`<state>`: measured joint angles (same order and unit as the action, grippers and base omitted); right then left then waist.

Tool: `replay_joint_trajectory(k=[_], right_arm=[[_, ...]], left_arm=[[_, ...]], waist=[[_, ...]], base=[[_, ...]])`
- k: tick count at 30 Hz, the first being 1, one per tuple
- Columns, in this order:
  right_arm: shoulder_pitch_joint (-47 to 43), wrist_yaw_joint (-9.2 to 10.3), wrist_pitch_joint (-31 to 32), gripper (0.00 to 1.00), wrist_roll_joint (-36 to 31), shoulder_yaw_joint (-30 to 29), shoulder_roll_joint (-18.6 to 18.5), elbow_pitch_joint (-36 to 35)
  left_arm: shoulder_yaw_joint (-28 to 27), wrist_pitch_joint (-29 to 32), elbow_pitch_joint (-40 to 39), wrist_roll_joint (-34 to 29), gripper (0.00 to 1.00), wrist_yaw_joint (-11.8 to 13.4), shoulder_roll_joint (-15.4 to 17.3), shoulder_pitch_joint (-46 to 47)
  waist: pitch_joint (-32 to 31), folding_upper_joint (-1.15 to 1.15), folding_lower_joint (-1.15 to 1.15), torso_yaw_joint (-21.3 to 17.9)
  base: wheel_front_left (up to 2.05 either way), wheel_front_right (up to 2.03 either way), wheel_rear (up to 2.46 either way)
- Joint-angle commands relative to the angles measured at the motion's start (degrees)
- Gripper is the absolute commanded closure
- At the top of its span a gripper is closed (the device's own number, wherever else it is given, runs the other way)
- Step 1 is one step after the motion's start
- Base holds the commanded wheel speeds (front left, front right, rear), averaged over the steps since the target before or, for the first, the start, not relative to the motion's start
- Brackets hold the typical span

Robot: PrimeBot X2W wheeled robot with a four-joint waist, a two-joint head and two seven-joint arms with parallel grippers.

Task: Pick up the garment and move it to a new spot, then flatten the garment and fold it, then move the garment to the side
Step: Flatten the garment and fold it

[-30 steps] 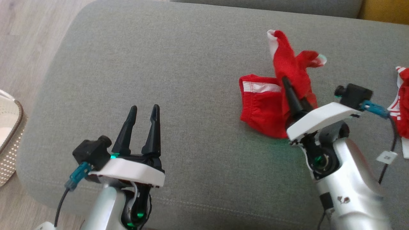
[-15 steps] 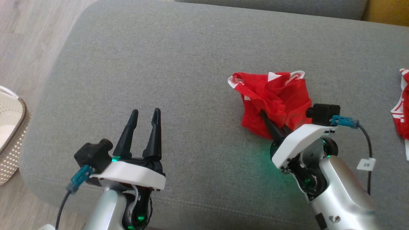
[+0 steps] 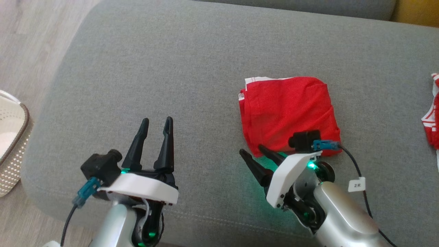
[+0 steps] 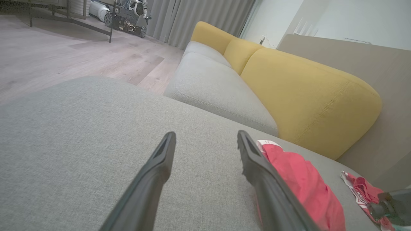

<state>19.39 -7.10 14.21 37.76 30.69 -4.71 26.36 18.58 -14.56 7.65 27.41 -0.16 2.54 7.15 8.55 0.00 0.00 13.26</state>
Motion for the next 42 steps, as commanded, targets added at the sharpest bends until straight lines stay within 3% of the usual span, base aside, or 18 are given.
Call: replay_joint_trajectory(k=[1,15,21,28,35,42], right_arm=[[2.11,-0.39,0.17,0.0,0.22,1.5,0.15,-0.93],[3.32,-0.39,-3.67,0.0,3.5,0.61,-2.54,-2.12],[1.77,-0.39,-7.31,0.0,2.73,-5.14,-4.72,-6.97],[-0.31,-0.39,-14.35,0.0,-6.71,-13.58,-6.17,-11.21],[-4.1,-0.39,-21.87,0.0,-18.43,-21.44,-4.49,-14.1],[-8.04,-0.39,-25.47,0.0,-25.08,-26.75,-2.06,-15.24]], left_arm=[[-1.58,-0.44,-1.95,0.36,0.0,0.24,0.33,1.48],[-2.87,-0.44,-1.75,-0.3,0.0,0.34,0.33,1.8],[-4.57,-0.44,-2.12,-1.05,0.0,0.15,0.33,1.66],[-6.57,-0.44,-3.41,-1.9,0.0,-0.49,0.33,1.92],[-7.3,-0.44,-4.15,-1.95,0.0,-1.03,0.33,2.38],[-5.52,-0.44,-3.64,-2.29,0.0,-1.46,0.33,1.39]], waist=[[0.46,0.0,0.0,-0.02],[0.31,0.0,0.0,-2.17],[-0.72,0.0,0.0,-4.85],[-1.1,0.0,0.0,-8.7],[-1.06,0.0,0.0,-11.42],[-1.14,0.0,0.0,-12.71]], base=[[0.0,0.0,0.0],[0.0,0.0,0.0],[0.0,0.0,0.0],[0.0,0.0,0.0],[0.0,0.0,0.0],[0.0,0.0,0.0]])
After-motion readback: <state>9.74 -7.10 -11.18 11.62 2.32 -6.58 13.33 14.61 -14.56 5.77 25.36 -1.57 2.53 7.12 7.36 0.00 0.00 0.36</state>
